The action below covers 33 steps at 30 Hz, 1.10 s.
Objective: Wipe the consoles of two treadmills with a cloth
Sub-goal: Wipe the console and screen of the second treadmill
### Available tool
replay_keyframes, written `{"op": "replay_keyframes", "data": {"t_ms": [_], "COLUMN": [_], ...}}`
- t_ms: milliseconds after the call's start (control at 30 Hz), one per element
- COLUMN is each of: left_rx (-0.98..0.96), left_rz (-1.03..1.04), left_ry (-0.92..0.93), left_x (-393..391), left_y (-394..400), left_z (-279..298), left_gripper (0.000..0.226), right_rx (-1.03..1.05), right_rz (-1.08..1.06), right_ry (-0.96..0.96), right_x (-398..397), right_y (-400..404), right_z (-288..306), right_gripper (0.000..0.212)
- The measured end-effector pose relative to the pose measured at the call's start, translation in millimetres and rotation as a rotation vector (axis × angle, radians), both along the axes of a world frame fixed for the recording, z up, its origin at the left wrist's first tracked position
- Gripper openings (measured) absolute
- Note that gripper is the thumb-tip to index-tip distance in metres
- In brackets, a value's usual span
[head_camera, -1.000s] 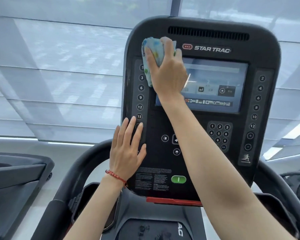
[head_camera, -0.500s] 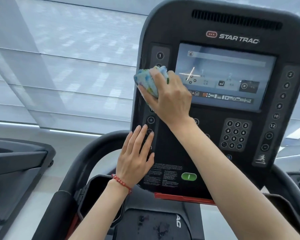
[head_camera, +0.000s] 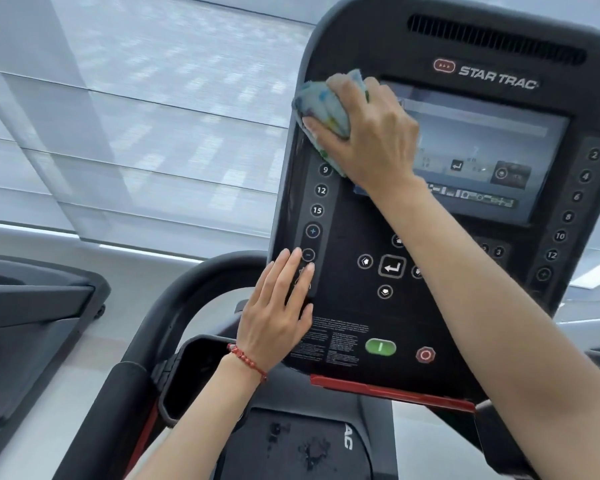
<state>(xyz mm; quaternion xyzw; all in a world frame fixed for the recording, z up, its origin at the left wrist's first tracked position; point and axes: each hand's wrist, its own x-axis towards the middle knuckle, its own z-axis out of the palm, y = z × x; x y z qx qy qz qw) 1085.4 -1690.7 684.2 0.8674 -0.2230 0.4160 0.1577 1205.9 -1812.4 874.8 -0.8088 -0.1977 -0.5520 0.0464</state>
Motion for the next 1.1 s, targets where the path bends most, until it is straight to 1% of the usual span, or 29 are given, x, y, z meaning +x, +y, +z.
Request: {"op": "replay_keyframes", "data": {"t_ms": [167,333,400,533,733,833,933,1000,1100], "left_rx": [0.000,0.014,0.013,-0.011,0.007,0.019,0.007,0.000,-0.002], "left_rz": [0.005,-0.012,-0.019,-0.036,-0.042,-0.040,-0.041,-0.043,-0.041], "left_ry": [0.012,0.046,0.042,0.024,0.012,-0.005,-0.009,-0.012,-0.004], "left_x": [-6,-16,-17,-12,7,9,10,11,10], "left_y": [1,4,4,4,3,3,1,0,0], "left_z": [-4,-13,-12,-1,12,11,9,8,7], "left_gripper": [0.045,0.046,0.047,0.046,0.044,0.044,0.044,0.045,0.045], "right_rx": [-0.068,-0.050,0.027,0.298,0.457,0.607,0.818,0.878,0.916], "right_rz": [0.051,0.012,-0.029,-0.109,-0.285,-0.388,-0.498,-0.543,-0.566], "right_ry": [0.050,0.085,0.103,0.125,0.120,0.075,0.113,0.118,0.098], "right_x": [-35,-66,-72,-83,-87,-90,-100,-102,-99], "right_y": [0,1,2,-2,-18,-58,-109,-121,-106], "right_z": [-53,-97,-101,-112,-118,-116,-110,-109,-110], "right_gripper": [0.042,0.042,0.042,0.040,0.040,0.043,0.051,0.051,0.050]}}
